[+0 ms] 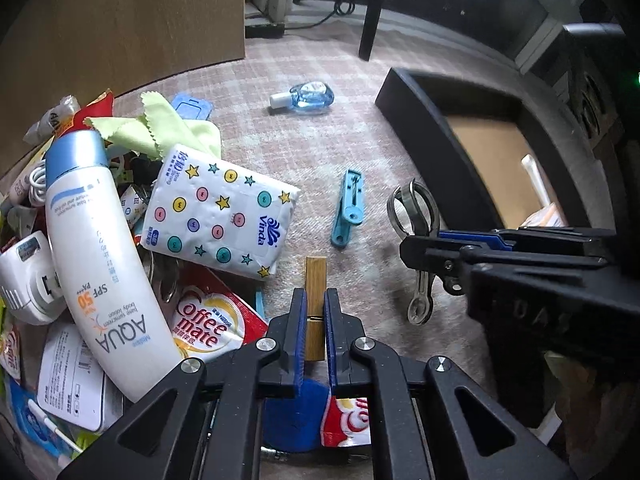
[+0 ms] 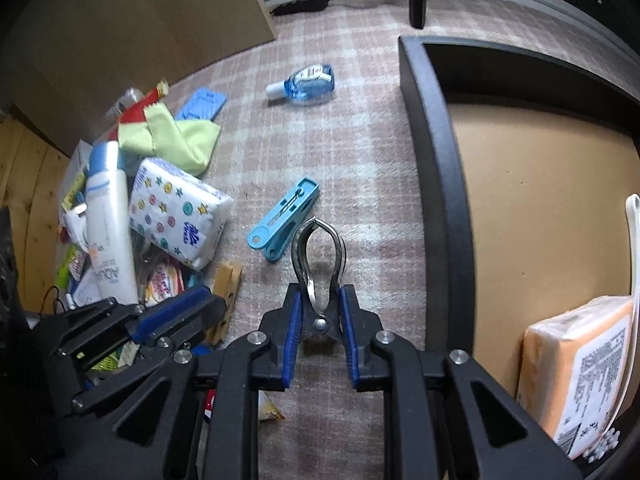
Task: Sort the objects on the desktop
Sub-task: 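Carry the metal clip and clothespin to the tray and release both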
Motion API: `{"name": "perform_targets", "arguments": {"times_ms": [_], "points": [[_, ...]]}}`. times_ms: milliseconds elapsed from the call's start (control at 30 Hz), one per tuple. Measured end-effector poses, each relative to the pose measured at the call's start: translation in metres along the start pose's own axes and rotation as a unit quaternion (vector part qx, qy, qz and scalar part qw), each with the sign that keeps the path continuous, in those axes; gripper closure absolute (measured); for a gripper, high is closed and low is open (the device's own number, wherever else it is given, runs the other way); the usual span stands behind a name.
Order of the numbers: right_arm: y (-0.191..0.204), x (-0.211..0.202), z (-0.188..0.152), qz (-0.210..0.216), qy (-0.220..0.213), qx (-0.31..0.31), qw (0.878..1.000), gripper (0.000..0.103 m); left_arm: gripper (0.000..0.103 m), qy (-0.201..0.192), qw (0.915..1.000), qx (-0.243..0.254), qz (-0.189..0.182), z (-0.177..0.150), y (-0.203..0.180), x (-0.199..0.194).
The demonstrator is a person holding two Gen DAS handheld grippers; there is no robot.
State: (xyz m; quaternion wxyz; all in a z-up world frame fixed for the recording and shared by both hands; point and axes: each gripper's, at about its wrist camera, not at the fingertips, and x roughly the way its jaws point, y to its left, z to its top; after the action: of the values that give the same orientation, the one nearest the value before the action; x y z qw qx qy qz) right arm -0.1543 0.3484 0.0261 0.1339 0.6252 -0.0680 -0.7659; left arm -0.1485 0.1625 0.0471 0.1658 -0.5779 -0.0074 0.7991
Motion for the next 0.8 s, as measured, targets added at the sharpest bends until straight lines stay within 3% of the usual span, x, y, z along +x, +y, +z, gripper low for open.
{"name": "perform_targets", "arguments": {"times_ms": [167, 333, 800], "points": [[0.014, -0.019, 0.007, 0.012, -0.023, 0.012, 1.000, 0.084, 0.095, -0.018, 0.9998, 0.002, -0.009, 0.009, -0.010, -0.015], [0.002, -0.036, 0.014, 0.009, -0.049, 0.023, 0.998, 0.084, 0.095, -0.036, 0.9987, 0.019, -0.029, 0.026, -0.036, -0.027], [-0.101, -0.093, 0.020, -0.054, -0.107, 0.095, 0.988, 0.084, 0.095, -0.047, 0.9925, 0.097, -0.058, 0.073, -0.143, -0.016]]}}
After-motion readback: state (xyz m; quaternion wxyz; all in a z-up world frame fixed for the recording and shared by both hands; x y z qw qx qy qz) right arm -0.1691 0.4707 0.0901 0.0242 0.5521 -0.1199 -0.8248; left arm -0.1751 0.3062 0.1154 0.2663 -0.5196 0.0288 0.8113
